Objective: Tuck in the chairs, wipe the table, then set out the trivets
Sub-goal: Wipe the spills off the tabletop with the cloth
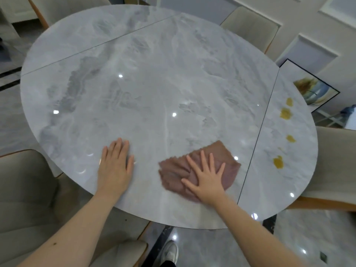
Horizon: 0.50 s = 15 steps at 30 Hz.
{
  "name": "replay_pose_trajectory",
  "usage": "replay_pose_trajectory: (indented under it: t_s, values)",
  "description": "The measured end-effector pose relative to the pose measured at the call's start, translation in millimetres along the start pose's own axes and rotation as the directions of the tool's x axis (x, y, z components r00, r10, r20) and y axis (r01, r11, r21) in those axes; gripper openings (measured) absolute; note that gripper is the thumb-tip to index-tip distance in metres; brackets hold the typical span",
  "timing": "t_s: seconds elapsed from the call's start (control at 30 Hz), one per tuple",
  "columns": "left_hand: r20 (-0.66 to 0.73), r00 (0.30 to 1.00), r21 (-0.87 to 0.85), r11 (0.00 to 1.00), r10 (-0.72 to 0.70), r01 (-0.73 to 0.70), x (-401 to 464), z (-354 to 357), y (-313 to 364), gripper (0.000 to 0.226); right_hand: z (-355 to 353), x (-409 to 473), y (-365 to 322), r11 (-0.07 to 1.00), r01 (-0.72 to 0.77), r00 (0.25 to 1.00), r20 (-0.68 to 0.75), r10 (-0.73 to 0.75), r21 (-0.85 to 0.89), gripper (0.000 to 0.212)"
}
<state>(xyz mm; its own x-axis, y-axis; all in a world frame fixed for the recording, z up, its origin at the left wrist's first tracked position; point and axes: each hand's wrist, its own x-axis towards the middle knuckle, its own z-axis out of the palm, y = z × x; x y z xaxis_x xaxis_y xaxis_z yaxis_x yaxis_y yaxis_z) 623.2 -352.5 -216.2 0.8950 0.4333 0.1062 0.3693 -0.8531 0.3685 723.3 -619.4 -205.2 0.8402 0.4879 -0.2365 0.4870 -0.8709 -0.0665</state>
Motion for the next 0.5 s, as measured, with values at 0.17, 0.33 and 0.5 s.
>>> replay_pose_trajectory:
  t_s: [0.17, 0.33, 0.5]
  values:
    - [0.053, 0.994, 0.057, 0.994, 0.093, -0.096, 3.6, 9.3, 10.8, 0.056, -10.1, 59.7, -26.2, 0.961, -0.257, 0.964, -0.04, 0.263, 0.104, 0.074]
    - [0.098, 0.984, -0.075, 0.987, 0.151, -0.144, 5.8, 19.6, 48.1, 0.057, 1.9, 33.5, -69.5, 0.997, 0.012, 0.994, -0.112, -0.004, 0.07, 0.071]
    - [0.13, 0.974, -0.053, 0.982, 0.188, -0.182, 3.2, 24.5, 48.7, 0.054, 15.3, -27.6, -7.8, 0.979, 0.202, 0.972, -0.117, -0.203, -0.019, 0.069]
